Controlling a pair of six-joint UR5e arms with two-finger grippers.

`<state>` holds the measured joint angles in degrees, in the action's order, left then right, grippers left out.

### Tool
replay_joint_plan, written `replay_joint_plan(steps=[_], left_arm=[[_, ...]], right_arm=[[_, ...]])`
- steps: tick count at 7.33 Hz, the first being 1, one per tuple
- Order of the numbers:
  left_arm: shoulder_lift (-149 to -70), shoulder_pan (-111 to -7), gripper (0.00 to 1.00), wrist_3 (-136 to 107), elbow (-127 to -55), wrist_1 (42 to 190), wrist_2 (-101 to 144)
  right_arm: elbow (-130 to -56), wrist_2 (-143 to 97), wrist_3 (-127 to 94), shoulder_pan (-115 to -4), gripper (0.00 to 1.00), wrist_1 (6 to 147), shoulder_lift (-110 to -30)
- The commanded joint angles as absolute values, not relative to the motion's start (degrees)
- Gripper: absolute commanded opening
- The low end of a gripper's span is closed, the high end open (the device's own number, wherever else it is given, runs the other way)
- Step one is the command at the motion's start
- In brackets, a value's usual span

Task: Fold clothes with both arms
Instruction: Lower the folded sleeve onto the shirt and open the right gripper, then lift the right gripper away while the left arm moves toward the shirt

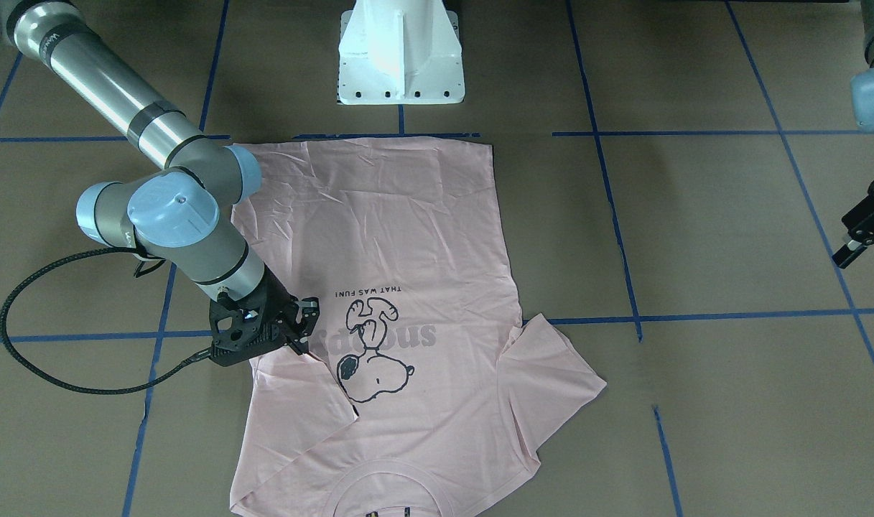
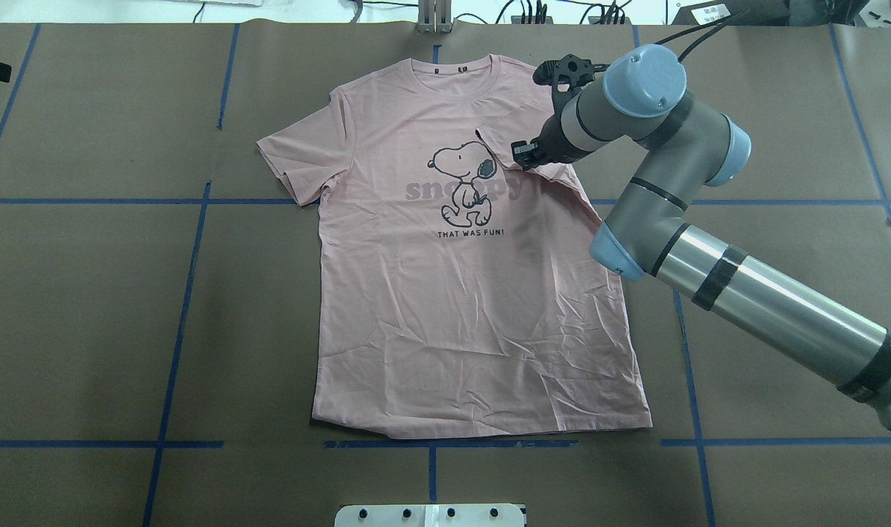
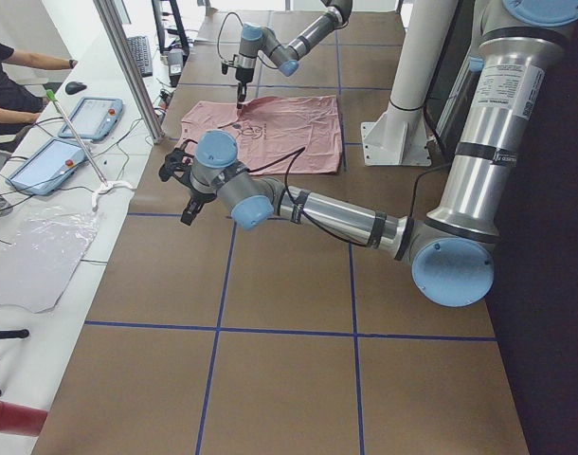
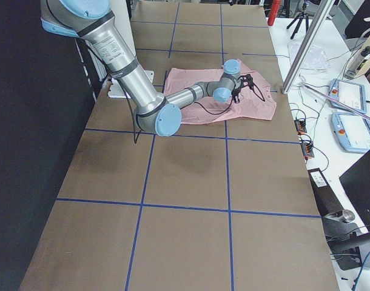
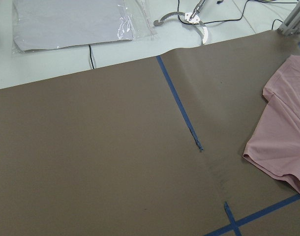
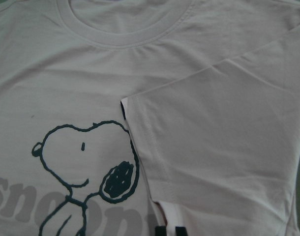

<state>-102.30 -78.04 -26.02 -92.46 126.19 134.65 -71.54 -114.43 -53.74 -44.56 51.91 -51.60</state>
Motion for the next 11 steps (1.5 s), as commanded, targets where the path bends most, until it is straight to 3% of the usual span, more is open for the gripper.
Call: replay_joint_plan(steps=[1, 4, 5, 7, 9, 11], left_arm=[[-102.3, -78.0, 1.0, -26.0, -92.8, 125.9, 134.6], [-102.9, -77.9, 1.0, -30.9, -93.1, 126.0, 134.2], [-103.1, -77.0, 1.0, -35.3, -94.0, 126.2, 134.0], [-103.4, -68.0, 1.0, -44.3, -96.9, 126.2, 124.7], [-105.4, -63.3, 1.0, -47.7, -96.5, 126.1, 119.5], [-108.3, -61.0, 1.0, -48.0, -94.1, 125.7, 114.7]], right_arm=[[-73.0, -114.6, -53.5, -43.9, 1.0, 51.9, -53.1], [-74.1, -119.2, -54.0, -44.9, 1.0, 53.2, -52.7], [-77.1, -119.8, -54.1, -46.1, 1.0, 59.4, -52.9], [-88.4, -119.7, -53.7, -49.1, 1.0, 85.2, -52.3], [-96.6, -121.0, -49.3, -53.2, 1.0, 94.3, -56.0], [-99.0, -121.0, -39.1, -55.9, 1.0, 98.2, -58.7]])
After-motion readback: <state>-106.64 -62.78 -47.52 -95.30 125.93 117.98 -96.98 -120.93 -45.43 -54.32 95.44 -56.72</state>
